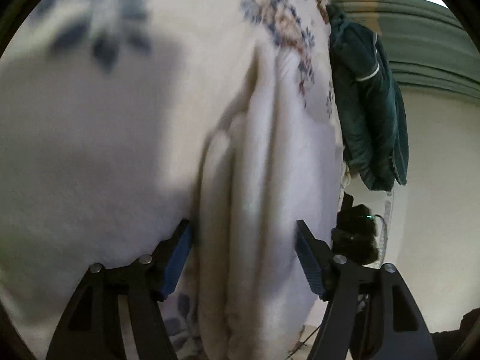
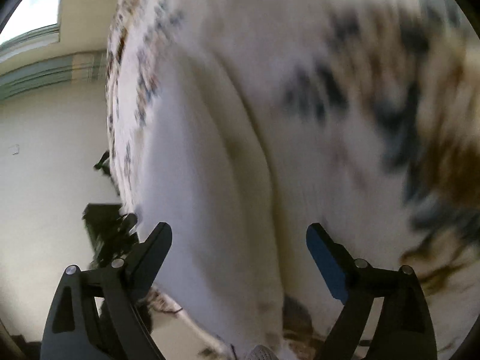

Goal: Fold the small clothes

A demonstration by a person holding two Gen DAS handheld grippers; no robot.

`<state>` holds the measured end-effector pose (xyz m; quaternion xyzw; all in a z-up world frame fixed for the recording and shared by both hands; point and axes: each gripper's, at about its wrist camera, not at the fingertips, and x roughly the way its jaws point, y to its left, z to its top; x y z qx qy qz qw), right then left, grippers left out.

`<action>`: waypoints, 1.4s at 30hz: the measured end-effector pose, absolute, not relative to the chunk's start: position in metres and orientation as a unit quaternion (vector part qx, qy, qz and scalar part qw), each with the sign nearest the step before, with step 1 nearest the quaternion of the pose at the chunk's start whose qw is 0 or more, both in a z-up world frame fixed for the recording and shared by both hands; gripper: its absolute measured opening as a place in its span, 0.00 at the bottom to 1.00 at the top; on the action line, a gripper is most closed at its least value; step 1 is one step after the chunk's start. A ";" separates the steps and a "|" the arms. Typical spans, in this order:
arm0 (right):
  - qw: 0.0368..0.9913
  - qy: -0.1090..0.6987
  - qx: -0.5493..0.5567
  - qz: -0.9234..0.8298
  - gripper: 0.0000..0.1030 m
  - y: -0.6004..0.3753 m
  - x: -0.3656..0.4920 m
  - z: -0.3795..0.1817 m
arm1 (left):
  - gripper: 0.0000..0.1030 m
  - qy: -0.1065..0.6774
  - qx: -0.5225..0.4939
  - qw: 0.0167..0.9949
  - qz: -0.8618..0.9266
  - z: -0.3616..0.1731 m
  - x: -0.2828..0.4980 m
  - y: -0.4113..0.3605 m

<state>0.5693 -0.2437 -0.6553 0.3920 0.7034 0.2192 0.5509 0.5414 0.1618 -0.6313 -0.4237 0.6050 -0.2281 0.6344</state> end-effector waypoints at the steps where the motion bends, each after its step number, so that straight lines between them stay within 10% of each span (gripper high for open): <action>1: 0.532 0.703 0.413 0.231 0.93 -0.239 0.563 -0.668 | 0.65 0.602 -0.426 0.635 -0.229 -0.632 0.541 0.160; 7: 0.511 0.683 0.448 0.268 1.00 -0.212 0.564 -0.683 | 0.62 0.585 -0.454 0.625 -0.248 -0.630 0.550 0.140; 9: 0.522 0.678 0.440 0.272 0.87 -0.204 0.566 -0.677 | 0.36 0.584 -0.441 0.631 -0.257 -0.623 0.550 0.133; 11: 0.536 0.689 0.414 0.259 0.55 -0.194 0.566 -0.671 | 0.28 0.571 -0.447 0.635 -0.266 -0.614 0.550 0.135; 14: 0.579 0.674 0.381 0.256 0.44 -0.185 0.566 -0.648 | 0.25 0.556 -0.447 0.647 -0.269 -0.596 0.553 0.143; 30: 0.684 0.561 0.356 0.302 0.41 -0.156 0.713 -0.510 | 0.24 0.453 -0.393 0.741 -0.301 -0.474 0.697 0.180; 42: 0.680 0.615 0.322 0.236 0.41 -0.138 0.773 -0.605 | 0.30 0.558 -0.372 0.705 -0.232 -0.610 0.757 0.178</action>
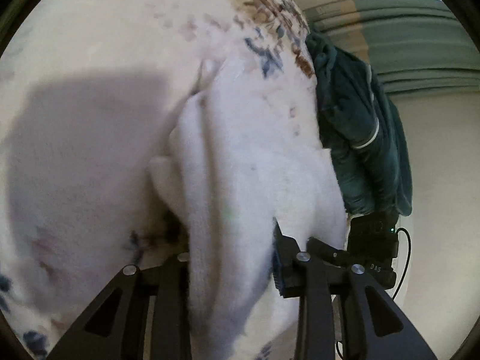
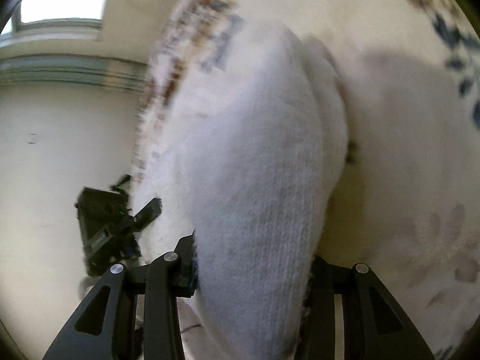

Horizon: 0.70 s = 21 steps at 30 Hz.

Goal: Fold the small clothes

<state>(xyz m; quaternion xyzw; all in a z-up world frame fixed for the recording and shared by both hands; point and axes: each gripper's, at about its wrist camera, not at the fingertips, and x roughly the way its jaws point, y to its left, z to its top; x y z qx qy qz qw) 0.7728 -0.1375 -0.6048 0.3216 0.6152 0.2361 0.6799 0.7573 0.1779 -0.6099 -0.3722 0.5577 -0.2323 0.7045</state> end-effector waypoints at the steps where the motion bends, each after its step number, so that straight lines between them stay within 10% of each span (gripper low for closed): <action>1: 0.681 0.615 0.322 0.233 0.43 -0.139 0.772 -0.608 | 0.31 0.559 -0.373 0.703 -0.231 -0.609 0.756 0.178; 11: 0.773 0.622 0.074 0.096 0.75 -0.114 0.746 -0.549 | 0.56 0.532 -0.152 0.831 -0.057 -0.532 0.726 0.163; 15: 0.797 0.602 -0.033 0.019 0.84 -0.101 0.713 -0.524 | 0.95 0.498 -0.087 0.863 -0.010 -0.503 0.693 0.150; 17: 0.802 0.596 -0.047 -0.006 1.00 -0.105 0.696 -0.511 | 0.98 0.486 -0.069 0.871 0.003 -0.492 0.678 0.147; 21: 0.821 0.564 -0.069 -0.062 1.00 -0.113 0.663 -0.475 | 1.00 0.470 -0.037 0.882 0.031 -0.466 0.655 0.133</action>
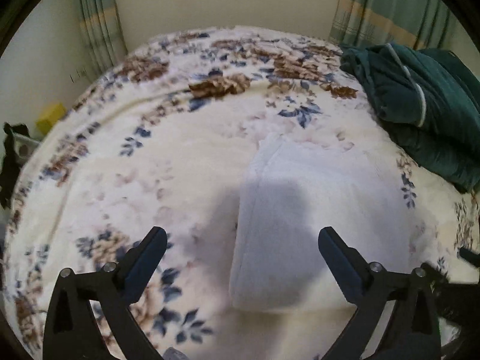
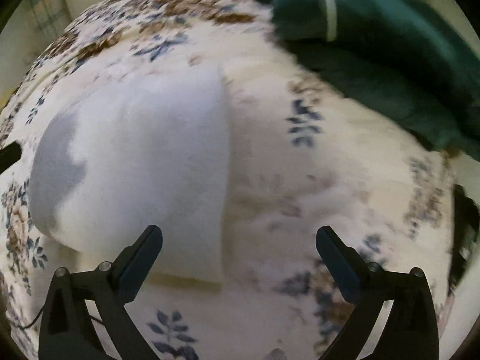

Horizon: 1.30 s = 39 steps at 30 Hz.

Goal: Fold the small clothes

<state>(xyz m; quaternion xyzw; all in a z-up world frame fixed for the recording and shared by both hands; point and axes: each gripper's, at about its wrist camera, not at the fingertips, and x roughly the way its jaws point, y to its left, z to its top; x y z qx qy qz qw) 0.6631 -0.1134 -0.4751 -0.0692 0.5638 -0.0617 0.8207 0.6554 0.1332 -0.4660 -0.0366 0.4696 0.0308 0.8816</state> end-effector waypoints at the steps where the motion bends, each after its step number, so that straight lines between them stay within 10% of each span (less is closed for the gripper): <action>1: 0.826 0.554 -0.071 -0.073 1.00 -0.118 0.654 -0.462 | 1.00 0.467 -0.038 0.883 0.030 -0.458 0.649 0.130; 39: 0.939 0.337 -0.045 -0.054 1.00 -0.148 0.213 0.041 | 1.00 0.307 -0.020 0.951 0.030 -0.064 0.271 0.061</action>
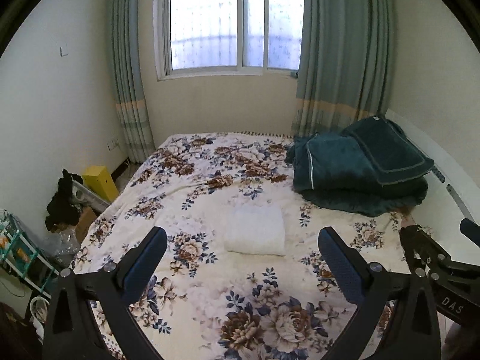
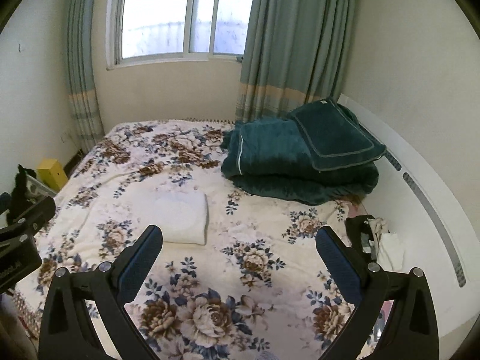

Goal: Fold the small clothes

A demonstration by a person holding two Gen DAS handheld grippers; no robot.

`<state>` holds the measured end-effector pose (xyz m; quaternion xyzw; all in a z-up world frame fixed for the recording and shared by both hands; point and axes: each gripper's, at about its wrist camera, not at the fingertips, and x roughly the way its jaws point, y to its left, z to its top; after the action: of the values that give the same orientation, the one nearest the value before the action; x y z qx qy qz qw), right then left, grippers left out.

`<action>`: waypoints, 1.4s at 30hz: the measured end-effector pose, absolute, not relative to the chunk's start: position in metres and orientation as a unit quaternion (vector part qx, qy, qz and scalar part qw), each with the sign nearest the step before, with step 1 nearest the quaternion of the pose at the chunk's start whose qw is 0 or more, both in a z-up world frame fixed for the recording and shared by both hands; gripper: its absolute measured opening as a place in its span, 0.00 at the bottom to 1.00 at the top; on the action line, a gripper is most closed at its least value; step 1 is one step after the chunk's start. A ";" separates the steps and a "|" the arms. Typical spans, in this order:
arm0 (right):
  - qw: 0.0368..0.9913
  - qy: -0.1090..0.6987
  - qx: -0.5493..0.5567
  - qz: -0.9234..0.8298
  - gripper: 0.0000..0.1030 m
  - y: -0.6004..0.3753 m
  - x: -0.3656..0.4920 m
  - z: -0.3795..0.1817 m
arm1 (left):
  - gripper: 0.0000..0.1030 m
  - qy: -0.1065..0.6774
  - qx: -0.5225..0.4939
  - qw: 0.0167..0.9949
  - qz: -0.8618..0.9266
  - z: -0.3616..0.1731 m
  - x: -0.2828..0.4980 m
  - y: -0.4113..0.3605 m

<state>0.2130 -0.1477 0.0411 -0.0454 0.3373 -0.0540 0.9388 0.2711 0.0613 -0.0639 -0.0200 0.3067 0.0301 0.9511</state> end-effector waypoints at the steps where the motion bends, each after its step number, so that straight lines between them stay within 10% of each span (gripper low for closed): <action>1: 0.940 0.334 -0.044 -0.051 1.00 -0.150 0.203 0.049 | 1.00 0.302 -0.022 0.953 0.030 -0.060 0.264 0.060; 42: 0.950 0.309 -0.040 -0.011 1.00 -0.159 0.166 0.099 | 1.00 0.283 -0.014 0.958 0.052 -0.029 0.222 0.050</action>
<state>0.1655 -0.1594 0.0991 -0.0404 0.3092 -0.0112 0.9501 0.2222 0.0501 -0.0293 -0.0144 0.2826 0.0516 0.9577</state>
